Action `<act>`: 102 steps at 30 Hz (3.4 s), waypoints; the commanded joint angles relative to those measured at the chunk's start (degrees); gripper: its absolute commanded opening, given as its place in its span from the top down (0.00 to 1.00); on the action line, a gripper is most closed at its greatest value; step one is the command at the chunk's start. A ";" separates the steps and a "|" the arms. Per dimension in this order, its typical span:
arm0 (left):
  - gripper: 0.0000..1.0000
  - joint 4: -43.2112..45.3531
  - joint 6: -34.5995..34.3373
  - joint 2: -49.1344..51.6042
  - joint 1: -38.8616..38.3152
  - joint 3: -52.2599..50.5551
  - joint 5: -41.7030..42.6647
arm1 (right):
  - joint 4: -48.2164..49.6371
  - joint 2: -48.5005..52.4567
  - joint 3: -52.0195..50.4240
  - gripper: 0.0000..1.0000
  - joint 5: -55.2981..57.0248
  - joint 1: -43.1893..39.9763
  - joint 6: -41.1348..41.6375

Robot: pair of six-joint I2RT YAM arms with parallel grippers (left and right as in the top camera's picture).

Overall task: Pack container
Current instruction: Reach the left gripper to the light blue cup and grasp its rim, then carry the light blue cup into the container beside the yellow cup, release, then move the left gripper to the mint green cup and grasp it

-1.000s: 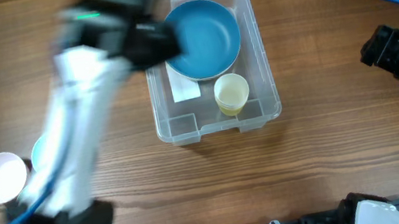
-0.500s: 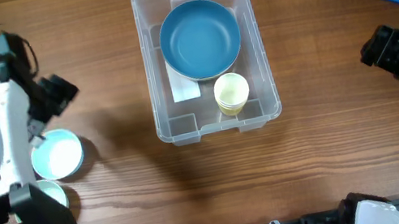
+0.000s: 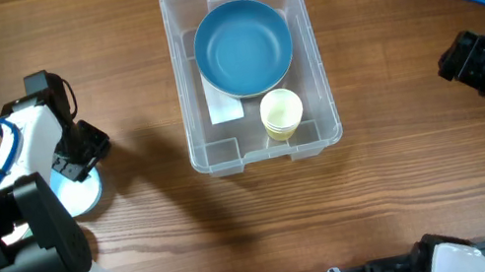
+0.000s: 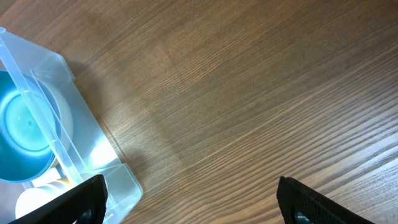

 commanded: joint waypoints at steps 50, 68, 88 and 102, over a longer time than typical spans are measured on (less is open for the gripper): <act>0.94 -16.65 -0.52 4.81 -50.31 31.17 -0.15 | -0.33 0.33 -0.15 0.11 -0.68 -0.28 -0.81; 0.44 -21.35 -0.50 -9.35 -35.87 33.03 -6.16 | -0.28 0.33 -0.15 0.11 -0.68 -0.28 -0.81; 0.40 -9.79 -3.61 -17.35 15.39 -9.90 0.44 | -0.28 0.33 -0.15 0.11 -0.72 -0.28 -0.79; 0.71 7.26 -2.86 -17.35 16.87 -21.59 -0.20 | -0.48 0.33 -0.15 0.11 -0.68 -0.28 -0.79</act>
